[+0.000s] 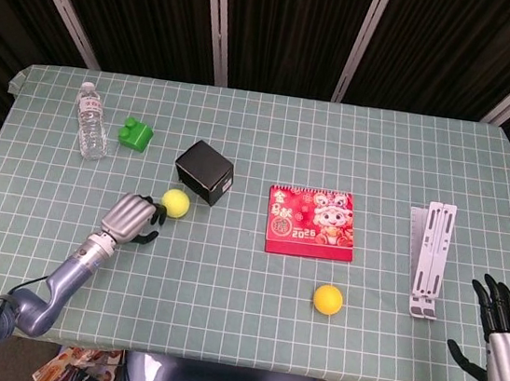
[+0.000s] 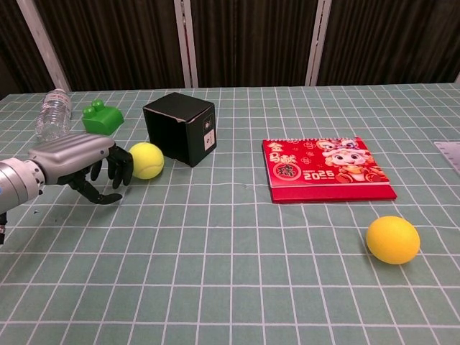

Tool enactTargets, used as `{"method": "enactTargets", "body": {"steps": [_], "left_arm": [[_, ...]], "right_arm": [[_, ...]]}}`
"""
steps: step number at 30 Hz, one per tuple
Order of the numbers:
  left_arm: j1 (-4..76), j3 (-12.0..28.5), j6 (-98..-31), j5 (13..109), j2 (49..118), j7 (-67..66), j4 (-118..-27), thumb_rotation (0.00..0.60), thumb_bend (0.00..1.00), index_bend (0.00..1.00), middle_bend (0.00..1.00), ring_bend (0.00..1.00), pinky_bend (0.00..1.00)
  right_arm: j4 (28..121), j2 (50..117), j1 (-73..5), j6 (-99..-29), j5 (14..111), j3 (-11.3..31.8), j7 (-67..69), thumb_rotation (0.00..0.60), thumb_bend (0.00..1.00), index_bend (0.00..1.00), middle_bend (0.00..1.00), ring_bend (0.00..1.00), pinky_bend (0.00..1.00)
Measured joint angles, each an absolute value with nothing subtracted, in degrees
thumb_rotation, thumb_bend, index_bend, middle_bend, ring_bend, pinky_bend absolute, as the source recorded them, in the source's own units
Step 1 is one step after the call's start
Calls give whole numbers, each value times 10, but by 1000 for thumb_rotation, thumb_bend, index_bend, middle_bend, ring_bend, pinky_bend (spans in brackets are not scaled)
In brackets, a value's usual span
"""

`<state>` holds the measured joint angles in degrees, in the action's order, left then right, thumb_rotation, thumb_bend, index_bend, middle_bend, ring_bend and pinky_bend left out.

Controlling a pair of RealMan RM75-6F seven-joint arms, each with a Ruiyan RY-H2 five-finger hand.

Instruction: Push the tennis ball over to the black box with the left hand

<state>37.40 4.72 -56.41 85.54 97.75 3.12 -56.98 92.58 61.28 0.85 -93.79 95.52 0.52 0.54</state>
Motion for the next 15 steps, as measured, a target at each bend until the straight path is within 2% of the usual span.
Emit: {"method": "enactTargets", "body": {"steps": [5,15], "left_arm": [[379,48,-572,857,983,17,-565,600,282,458,471,340,423],[385,50,-575,851,978,-17,-577,600,281,420,408,285,368]], "right_arm": [[926,612,9,-939,960,3,7,600,240,0,0,0,0],[927,611,14,-951,970,0,9,600,240,0,0,0,0]]}}
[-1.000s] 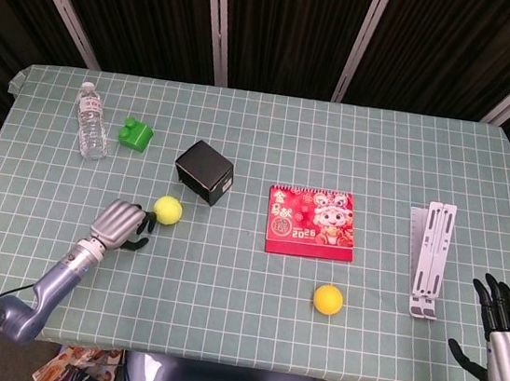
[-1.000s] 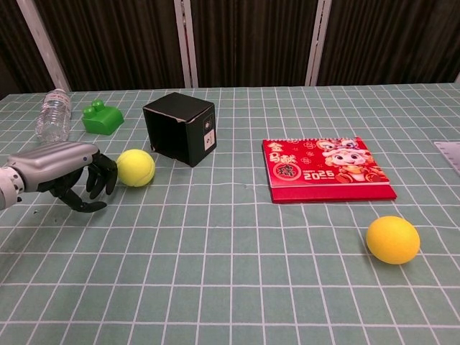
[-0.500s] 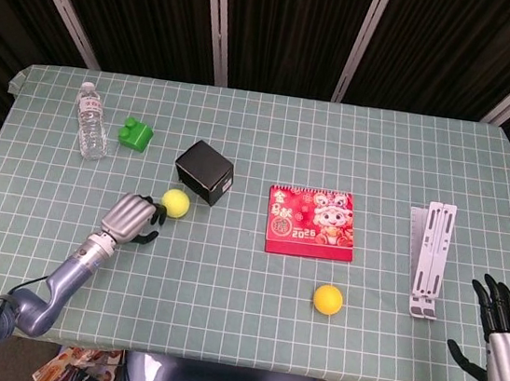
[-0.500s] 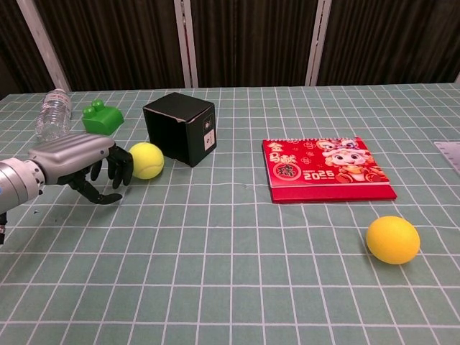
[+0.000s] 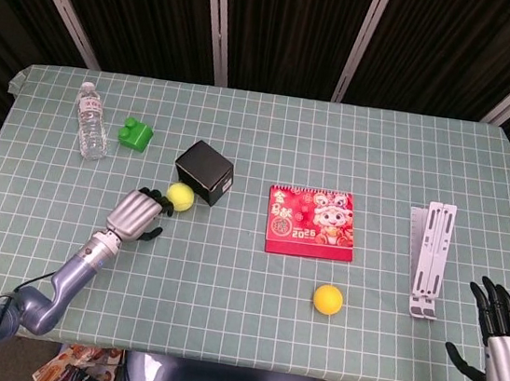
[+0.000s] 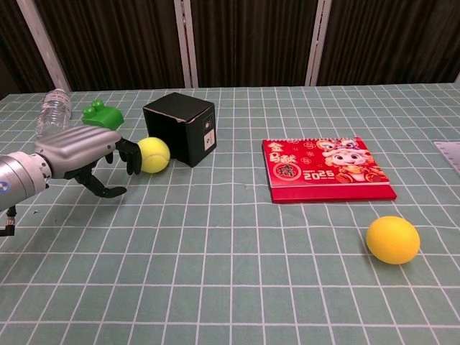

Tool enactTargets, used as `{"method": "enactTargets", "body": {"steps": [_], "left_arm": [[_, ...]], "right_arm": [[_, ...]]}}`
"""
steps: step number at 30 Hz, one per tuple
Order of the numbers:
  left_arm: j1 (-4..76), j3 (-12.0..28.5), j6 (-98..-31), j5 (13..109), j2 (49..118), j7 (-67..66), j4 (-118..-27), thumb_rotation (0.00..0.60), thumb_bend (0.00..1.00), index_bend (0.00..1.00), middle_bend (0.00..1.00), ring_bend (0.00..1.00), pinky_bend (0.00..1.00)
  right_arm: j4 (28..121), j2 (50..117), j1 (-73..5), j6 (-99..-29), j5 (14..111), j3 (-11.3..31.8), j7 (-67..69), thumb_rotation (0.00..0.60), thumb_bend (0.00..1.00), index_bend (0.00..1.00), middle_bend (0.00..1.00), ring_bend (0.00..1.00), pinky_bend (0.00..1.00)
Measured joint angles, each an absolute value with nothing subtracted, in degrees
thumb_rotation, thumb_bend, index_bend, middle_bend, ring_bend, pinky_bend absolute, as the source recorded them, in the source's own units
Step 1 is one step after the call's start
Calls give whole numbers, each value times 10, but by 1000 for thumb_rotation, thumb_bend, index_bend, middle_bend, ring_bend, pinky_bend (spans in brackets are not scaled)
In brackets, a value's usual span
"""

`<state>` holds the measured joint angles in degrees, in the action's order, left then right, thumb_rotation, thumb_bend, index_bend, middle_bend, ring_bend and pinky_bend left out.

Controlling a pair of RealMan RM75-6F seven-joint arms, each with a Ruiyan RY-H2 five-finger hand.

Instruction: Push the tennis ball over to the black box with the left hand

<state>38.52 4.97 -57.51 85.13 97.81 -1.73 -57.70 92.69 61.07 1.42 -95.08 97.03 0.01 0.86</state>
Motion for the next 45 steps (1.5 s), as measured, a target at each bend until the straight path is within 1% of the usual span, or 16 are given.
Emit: {"method": "enactTargets", "body": {"steps": [8,11,14,20,26,30,34,40,45], "left_arm": [[394,57,-553,827,974,-61,-577,600,280,411,404,284,355],[398,60,-538,815,973,-72,-579,600,279,396,390,272,337],[403,63,-524,803,971,-91,-585,600,271,354,347,236,310],[415,75,-501,767,969,-149,-618,600,267,258,228,127,264],[420,76,-515,770,980,-165,-620,600,284,171,147,53,182],[422,77,-511,760,984,-173,-623,600,285,153,108,11,155],[423,77,-515,754,988,-194,-625,600,280,142,70,0,118],[422,77,-520,739,996,-230,-622,600,275,95,1,0,52],[420,75,-532,734,1000,-244,-621,600,271,41,0,0,21]], "right_arm": [[927,609,17,-959,977,-2,13,600,240,0,0,0,0],[926,609,18,-960,980,-3,13,600,240,0,0,0,0],[927,609,18,-959,983,-4,9,600,240,0,0,0,0],[928,610,19,-962,989,-6,5,600,240,0,0,0,0],[927,609,21,-968,995,-8,7,600,240,0,0,0,0],[928,605,23,-970,1008,-14,9,600,239,0,0,0,0],[929,603,25,-978,1028,-21,9,600,240,0,0,0,0],[928,602,32,-996,1050,-29,4,600,240,0,0,0,0],[925,603,34,-998,1052,-29,6,600,240,0,0,0,0]]}}
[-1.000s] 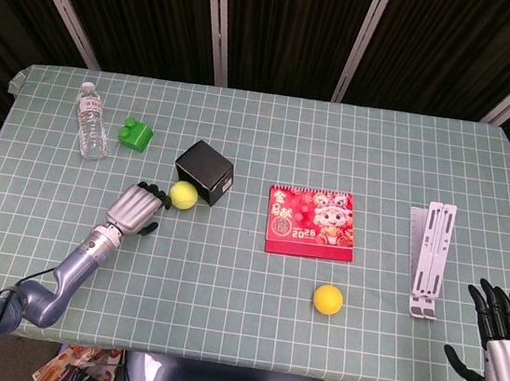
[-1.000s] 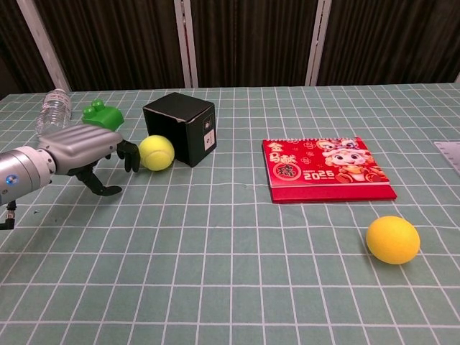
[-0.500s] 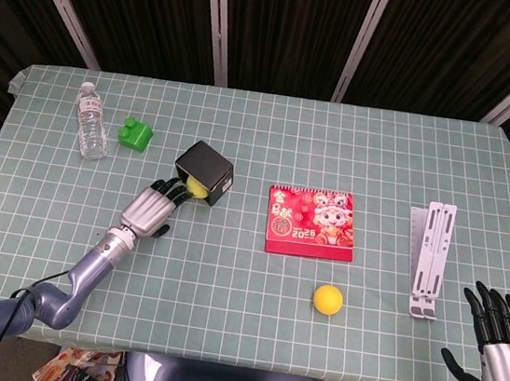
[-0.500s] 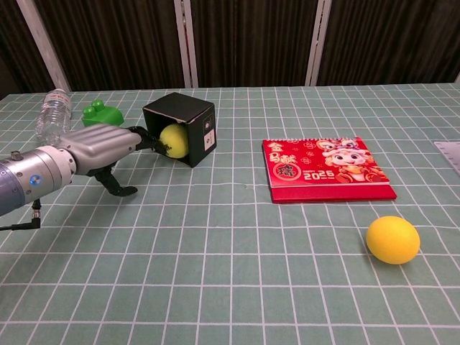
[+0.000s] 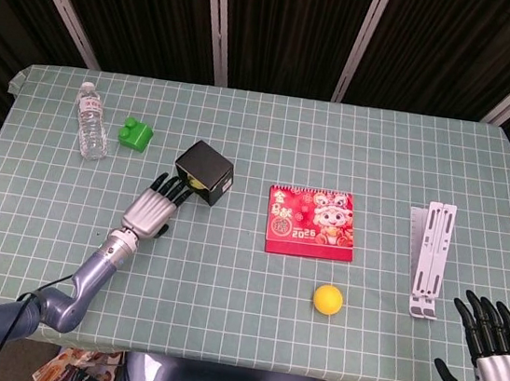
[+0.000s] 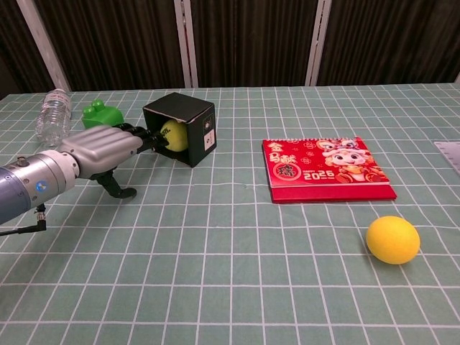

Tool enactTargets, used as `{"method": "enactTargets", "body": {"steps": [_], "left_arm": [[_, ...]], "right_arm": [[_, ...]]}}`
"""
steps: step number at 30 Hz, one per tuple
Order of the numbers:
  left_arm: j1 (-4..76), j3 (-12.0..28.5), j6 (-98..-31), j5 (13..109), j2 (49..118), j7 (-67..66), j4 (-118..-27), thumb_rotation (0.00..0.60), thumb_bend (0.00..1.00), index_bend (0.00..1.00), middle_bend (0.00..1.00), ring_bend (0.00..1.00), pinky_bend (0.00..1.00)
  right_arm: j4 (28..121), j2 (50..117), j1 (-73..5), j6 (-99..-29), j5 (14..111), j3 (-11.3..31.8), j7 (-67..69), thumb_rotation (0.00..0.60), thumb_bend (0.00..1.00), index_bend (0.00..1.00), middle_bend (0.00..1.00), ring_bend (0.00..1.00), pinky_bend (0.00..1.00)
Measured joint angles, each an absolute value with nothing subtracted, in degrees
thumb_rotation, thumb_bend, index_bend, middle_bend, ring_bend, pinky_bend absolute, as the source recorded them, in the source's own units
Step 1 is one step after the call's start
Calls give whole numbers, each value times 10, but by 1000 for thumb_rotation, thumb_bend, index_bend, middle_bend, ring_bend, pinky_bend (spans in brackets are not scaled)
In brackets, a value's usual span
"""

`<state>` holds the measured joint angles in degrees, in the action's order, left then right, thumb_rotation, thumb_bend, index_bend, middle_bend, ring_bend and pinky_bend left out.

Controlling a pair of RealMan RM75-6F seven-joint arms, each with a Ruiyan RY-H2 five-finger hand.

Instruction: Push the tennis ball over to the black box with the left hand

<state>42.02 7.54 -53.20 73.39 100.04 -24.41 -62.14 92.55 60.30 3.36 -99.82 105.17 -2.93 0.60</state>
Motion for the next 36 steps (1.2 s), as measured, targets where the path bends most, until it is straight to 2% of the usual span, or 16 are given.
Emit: {"method": "enactTargets", "body": {"steps": [9,12,16,18,22,26,32,36], "left_arm": [[415,65,-522,733,979,-233,-662,552,244,1,0,0,12],[411,54,-515,735,955,-228,-703,534,225,0,0,0,12],[396,31,-523,753,913,-221,-775,472,208,0,0,0,12],[381,15,-547,775,887,-214,-812,462,204,0,0,0,12],[332,-25,-620,811,826,-208,-880,497,193,0,0,0,2],[256,-70,-721,839,770,-218,-924,502,174,0,0,0,0],[157,-106,-854,888,727,-196,-939,538,156,0,0,0,0],[133,-115,-899,928,710,-161,-934,539,155,0,0,0,0]], "right_arm": [[919,607,35,-1008,1057,-28,12,600,240,0,0,0,0],[921,607,35,-1002,1052,-28,8,600,240,0,0,0,0],[926,607,35,-995,1047,-28,0,600,240,0,0,0,0],[928,608,35,-993,1042,-26,-6,600,240,0,0,0,0],[932,611,37,-988,1020,-19,-24,600,240,0,0,0,0],[941,617,36,-972,981,-6,-54,600,240,0,0,0,0],[950,621,27,-937,931,12,-64,600,240,0,0,0,0],[952,620,22,-925,922,16,-60,600,240,0,0,0,0]]}}
